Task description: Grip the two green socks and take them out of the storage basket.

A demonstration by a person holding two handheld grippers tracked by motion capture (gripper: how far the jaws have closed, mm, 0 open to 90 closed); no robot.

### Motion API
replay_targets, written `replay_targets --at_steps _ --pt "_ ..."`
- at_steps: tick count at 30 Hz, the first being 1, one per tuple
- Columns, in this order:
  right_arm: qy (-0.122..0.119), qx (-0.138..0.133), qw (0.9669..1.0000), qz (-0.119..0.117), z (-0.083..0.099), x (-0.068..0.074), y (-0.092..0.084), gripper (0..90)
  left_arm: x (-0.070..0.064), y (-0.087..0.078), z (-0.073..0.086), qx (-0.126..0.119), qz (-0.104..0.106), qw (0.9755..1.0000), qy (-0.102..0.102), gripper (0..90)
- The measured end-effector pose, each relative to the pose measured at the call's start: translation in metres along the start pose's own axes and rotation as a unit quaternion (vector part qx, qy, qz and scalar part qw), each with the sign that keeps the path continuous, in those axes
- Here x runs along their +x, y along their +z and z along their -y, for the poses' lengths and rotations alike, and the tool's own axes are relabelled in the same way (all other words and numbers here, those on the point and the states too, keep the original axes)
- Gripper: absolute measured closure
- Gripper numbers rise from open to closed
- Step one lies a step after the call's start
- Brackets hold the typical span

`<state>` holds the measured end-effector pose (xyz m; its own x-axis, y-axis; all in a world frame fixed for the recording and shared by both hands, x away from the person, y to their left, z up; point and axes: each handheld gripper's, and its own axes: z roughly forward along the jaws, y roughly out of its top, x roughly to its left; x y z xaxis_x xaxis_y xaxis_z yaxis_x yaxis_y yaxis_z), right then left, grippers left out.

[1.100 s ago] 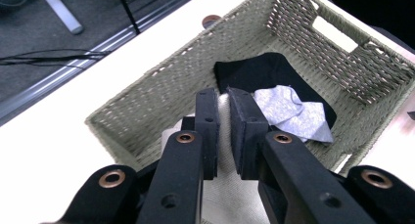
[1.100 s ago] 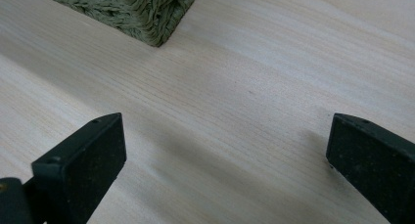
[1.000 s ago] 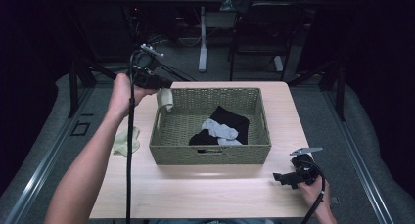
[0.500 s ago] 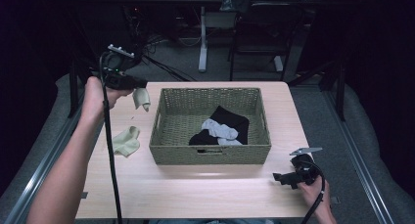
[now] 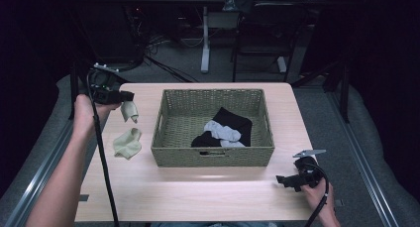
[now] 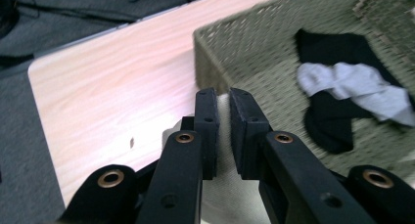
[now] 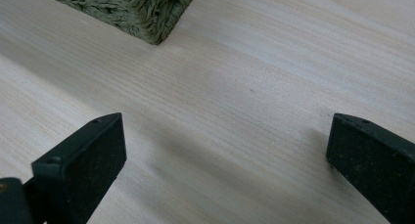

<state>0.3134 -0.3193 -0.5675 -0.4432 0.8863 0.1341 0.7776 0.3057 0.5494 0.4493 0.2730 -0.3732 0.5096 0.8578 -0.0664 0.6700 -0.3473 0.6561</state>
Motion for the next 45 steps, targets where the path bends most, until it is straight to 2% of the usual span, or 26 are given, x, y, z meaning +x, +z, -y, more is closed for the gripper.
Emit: replay_targets --at_steps 8,21,28,34,38,41,45 --pt "0.000 0.000 1.0000 0.000 0.000 0.000 0.000 0.6 0.015 0.034 0.026 0.013 0.002 0.9993 -0.036 82.4" --pt "0.000 0.000 1.0000 0.000 0.000 0.000 0.000 0.6 0.029 0.076 0.054 0.042 0.001 0.9966 -0.071 82.2" --pt "0.000 0.001 1.0000 0.000 0.000 0.000 0.000 0.6 0.038 0.093 0.072 0.060 0.007 0.9934 -0.097 81.9" --pt "-0.001 0.002 1.0000 0.002 0.000 0.000 0.000 0.6 0.042 0.105 0.087 0.077 0.010 0.9912 -0.107 79.5" --pt "-0.001 0.002 1.0000 0.002 0.000 0.000 0.001 0.6 0.044 0.112 0.096 0.088 0.020 0.9896 -0.112 71.8" --pt "-0.002 0.003 1.0000 0.001 0.000 0.000 0.001 0.6 0.044 0.109 0.098 0.085 0.021 0.9894 -0.116 57.9" --pt "0.000 0.001 1.0000 0.000 0.000 0.000 0.000 0.6 0.038 0.096 0.098 0.079 0.009 0.9911 -0.107 32.7"
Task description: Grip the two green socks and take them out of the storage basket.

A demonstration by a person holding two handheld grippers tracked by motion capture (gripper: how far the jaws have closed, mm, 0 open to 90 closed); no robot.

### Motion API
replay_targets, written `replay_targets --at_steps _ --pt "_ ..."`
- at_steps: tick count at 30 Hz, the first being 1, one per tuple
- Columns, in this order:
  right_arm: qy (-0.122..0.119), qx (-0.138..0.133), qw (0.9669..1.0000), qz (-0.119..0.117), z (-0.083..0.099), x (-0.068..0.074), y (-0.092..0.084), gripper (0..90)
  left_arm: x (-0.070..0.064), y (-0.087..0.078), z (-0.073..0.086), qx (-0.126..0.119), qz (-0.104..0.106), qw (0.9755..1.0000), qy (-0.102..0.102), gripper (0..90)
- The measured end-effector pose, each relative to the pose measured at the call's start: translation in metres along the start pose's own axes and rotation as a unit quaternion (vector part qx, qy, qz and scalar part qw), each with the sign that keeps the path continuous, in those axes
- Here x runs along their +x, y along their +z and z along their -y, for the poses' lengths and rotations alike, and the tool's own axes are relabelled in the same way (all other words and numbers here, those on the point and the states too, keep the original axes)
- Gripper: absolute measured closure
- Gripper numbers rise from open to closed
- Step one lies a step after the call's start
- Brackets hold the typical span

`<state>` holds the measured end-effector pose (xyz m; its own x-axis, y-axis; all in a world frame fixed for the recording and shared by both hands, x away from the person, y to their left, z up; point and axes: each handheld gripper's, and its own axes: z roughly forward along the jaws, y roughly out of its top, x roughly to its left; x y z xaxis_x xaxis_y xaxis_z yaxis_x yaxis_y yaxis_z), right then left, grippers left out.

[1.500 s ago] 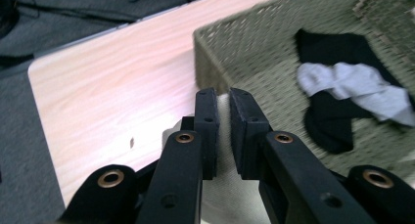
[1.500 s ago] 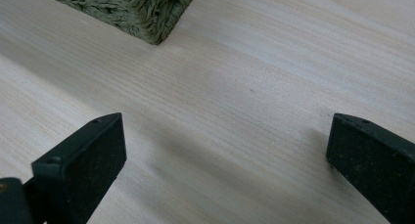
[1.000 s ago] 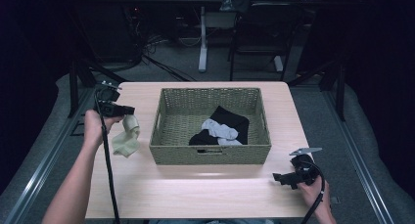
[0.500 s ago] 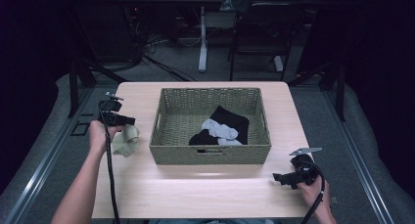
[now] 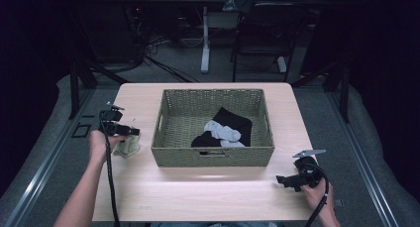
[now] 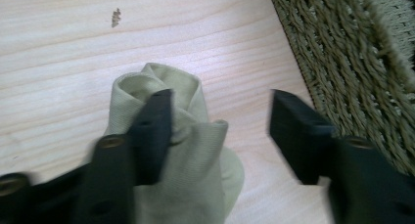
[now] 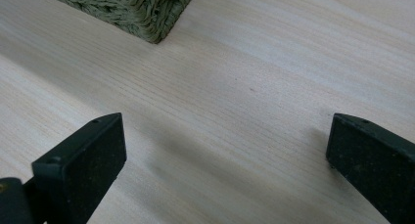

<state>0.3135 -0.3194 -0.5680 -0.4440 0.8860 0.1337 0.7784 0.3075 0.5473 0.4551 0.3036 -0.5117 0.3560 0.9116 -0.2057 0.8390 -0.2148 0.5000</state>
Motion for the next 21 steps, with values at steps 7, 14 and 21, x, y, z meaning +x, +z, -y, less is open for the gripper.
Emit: replay_targets --at_steps 7,14,21 --pt "-0.001 0.000 1.0000 0.004 0.000 0.001 0.000 0.6 -0.020 -0.033 0.010 -0.032 -0.038 0.9981 0.035 13.0" --pt "-0.002 0.000 1.0000 0.004 0.000 0.001 0.001 0.6 -0.041 -0.053 0.034 -0.050 -0.066 0.9947 0.062 1.5" --pt "-0.002 0.000 1.0000 0.000 0.000 0.001 0.001 0.6 -0.052 -0.055 0.066 -0.057 -0.076 0.9934 0.064 0.0"
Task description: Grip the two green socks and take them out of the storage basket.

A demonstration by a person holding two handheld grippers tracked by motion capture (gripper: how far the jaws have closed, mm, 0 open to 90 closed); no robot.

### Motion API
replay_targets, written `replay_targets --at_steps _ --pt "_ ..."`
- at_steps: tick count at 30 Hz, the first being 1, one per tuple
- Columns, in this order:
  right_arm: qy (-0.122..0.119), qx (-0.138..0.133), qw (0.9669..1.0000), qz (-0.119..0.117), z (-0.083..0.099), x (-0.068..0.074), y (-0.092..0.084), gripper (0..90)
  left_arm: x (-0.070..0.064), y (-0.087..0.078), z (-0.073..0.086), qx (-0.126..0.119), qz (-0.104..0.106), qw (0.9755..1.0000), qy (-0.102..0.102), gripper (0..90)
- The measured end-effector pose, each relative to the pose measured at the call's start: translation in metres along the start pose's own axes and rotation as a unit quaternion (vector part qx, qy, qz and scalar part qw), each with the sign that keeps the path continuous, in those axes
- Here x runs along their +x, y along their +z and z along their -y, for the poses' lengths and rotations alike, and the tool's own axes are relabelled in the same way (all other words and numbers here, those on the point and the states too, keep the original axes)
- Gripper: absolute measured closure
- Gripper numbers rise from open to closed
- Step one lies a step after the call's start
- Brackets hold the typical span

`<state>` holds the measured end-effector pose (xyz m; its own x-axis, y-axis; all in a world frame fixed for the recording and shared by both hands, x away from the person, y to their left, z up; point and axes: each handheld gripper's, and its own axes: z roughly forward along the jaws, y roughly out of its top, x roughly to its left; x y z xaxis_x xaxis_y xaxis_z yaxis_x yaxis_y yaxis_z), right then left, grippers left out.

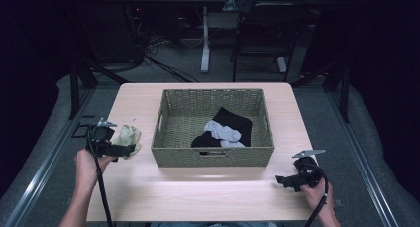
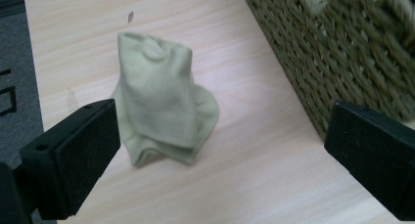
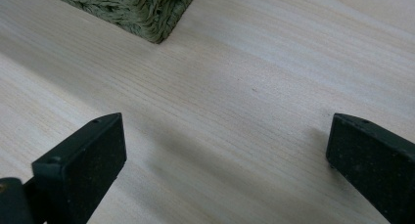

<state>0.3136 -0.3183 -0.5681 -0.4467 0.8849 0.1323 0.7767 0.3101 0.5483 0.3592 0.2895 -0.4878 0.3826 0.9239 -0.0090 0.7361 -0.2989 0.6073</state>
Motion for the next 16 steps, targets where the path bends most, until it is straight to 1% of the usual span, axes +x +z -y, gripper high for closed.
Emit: replay_targets --at_steps 1,2,3,4,6,9,12,14,15,16 --pt "0.000 0.000 1.0000 0.001 0.000 0.000 0.000 0.6 -0.001 0.000 0.005 0.004 0.001 1.0000 0.002 0.0" --pt "0.000 0.000 1.0000 0.000 0.000 0.000 0.000 0.6 -0.004 0.002 0.010 0.007 -0.003 1.0000 -0.001 0.0" --pt "0.001 -0.001 1.0000 0.002 0.000 0.000 0.000 0.7 -0.005 0.004 0.015 0.018 0.000 0.9998 0.000 0.0" --pt "0.001 -0.001 1.0000 0.001 0.000 0.000 0.000 0.6 -0.007 0.006 0.019 0.027 -0.002 0.9996 0.002 0.0" --pt "0.000 -0.001 1.0000 0.001 0.000 0.000 0.000 0.6 -0.010 0.010 0.025 0.047 -0.007 0.9988 0.015 0.0" --pt "-0.004 0.000 1.0000 0.000 -0.001 0.001 0.000 0.6 -0.007 0.010 0.029 0.043 -0.001 0.9991 0.004 0.0" --pt "-0.005 -0.001 1.0000 -0.003 -0.001 0.001 0.000 0.6 -0.005 0.009 0.030 0.032 -0.008 0.9995 -0.003 0.0" --pt "-0.006 0.000 1.0000 -0.002 -0.001 0.000 0.000 0.6 -0.004 0.009 0.029 0.027 -0.013 0.9996 -0.004 0.0" --pt "-0.005 0.001 1.0000 -0.002 -0.001 0.000 0.000 0.6 -0.003 0.009 0.029 0.027 -0.012 0.9996 -0.004 0.0" --pt "-0.004 0.000 1.0000 -0.001 -0.001 0.000 0.001 0.6 -0.003 0.009 0.028 0.027 -0.012 0.9995 -0.008 0.0"
